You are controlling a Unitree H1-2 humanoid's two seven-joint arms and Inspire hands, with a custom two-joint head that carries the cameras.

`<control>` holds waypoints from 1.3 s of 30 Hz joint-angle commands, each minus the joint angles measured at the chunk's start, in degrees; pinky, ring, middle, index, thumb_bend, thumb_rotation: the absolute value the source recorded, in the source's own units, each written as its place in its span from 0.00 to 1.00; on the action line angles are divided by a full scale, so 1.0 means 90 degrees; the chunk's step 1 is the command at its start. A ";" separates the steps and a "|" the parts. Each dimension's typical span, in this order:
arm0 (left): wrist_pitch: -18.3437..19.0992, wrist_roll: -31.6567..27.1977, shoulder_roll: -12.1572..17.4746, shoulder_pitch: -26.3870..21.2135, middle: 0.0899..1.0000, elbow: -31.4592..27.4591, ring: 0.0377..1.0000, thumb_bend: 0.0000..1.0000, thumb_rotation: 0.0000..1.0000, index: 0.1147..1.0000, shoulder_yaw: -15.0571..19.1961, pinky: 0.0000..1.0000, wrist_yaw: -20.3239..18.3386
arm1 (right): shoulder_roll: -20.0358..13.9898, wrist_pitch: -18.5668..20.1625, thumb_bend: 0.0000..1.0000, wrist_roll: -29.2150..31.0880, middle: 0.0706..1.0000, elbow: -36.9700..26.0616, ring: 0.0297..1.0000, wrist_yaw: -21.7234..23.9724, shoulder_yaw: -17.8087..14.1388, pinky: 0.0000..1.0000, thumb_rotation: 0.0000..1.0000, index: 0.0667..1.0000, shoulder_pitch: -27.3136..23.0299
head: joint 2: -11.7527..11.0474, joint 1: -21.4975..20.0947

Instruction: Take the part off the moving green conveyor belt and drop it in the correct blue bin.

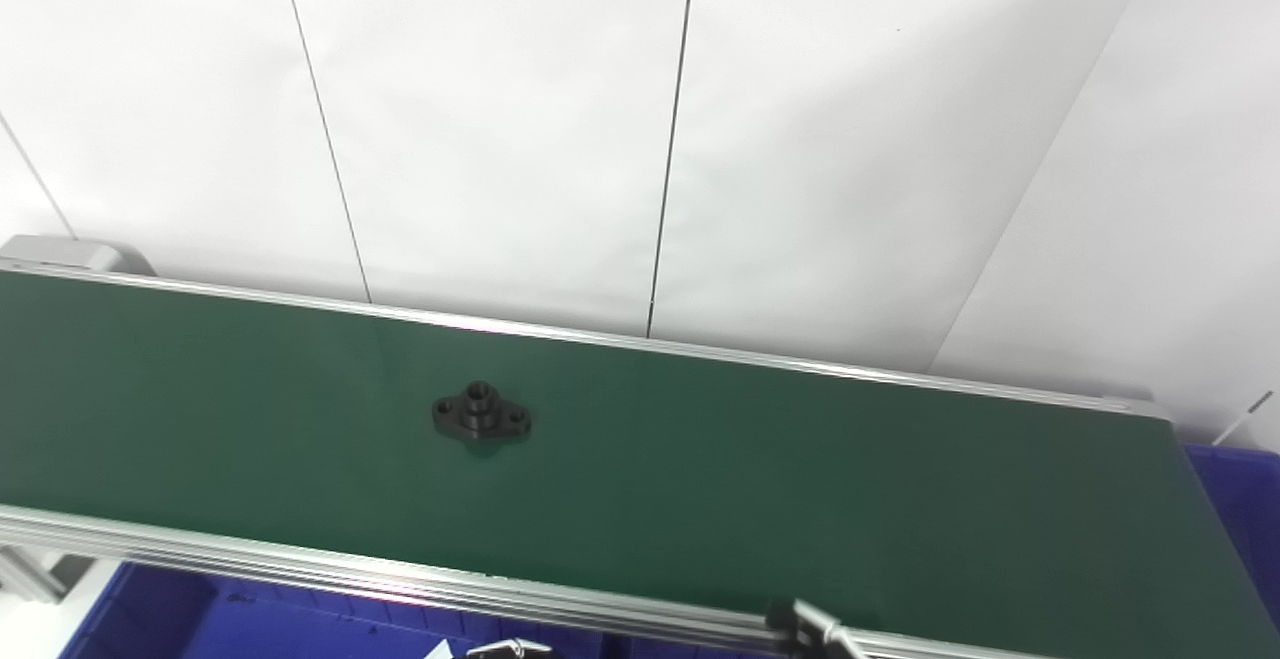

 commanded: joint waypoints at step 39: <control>-0.0231 -0.0464 0.0501 0.0049 0.75 -0.0862 0.75 0.84 0.19 0.75 0.0327 0.73 -0.0529 | 0.1105 0.2865 0.84 -0.0441 0.68 -0.1072 0.66 0.4117 -0.1549 0.62 0.14 0.77 -0.3440 | 0.1355 -0.1295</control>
